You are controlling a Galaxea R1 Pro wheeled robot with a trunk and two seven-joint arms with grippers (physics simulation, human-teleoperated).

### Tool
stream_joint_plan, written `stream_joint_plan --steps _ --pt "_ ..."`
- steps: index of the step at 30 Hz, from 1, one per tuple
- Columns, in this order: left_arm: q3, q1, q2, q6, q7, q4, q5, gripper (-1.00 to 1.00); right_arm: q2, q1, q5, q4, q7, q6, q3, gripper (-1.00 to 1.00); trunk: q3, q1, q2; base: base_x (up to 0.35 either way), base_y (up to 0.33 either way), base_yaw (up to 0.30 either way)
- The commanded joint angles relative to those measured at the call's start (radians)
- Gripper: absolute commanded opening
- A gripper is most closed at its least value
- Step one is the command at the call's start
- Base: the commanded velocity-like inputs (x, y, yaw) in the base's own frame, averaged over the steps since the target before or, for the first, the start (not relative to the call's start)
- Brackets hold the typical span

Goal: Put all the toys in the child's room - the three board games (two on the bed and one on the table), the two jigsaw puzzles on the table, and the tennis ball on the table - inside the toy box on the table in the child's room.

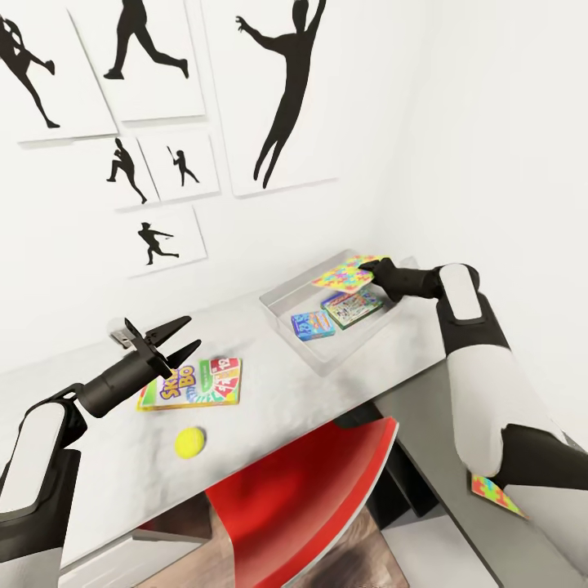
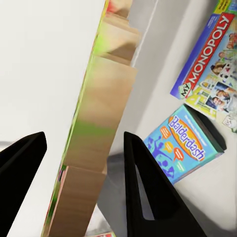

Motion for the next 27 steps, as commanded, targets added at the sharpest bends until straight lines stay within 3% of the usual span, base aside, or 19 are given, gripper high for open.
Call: stream_joint_plan --steps 1,11,14,20,27 --pt "0.001 -0.001 0.0 0.004 -0.009 0.0 -0.009 1.0 0.0 -0.011 -0.011 0.017 -0.012 -0.002 -0.002 -1.0 -0.003 0.0 -0.002 0.0 0.0 0.0" --pt "0.0 -0.001 -0.002 0.008 -0.012 -0.009 0.003 1.0 -0.001 -0.055 -0.013 0.109 -0.018 -0.023 -0.003 -1.0 -0.018 0.0 -0.002 0.0 0.0 0.0" --pt "-0.001 -0.001 -0.005 0.009 -0.013 -0.014 0.043 1.0 0.0 -0.063 -0.012 0.116 -0.018 -0.032 -0.003 -1.0 -0.023 0.0 -0.002 0.0 0.0 0.0" --pt "-0.021 -0.003 -0.004 0.011 -0.024 -0.018 0.157 1.0 -0.001 -0.081 -0.012 0.123 -0.019 -0.046 -0.003 -1.0 -0.032 0.0 -0.002 0.0 0.0 0.0" --pt "-0.04 -0.006 0.002 0.011 -0.036 -0.019 0.207 1.0 0.0 -0.099 -0.012 0.125 -0.019 -0.049 -0.003 -1.0 -0.044 0.0 -0.002 0.0 0.0 0.0"
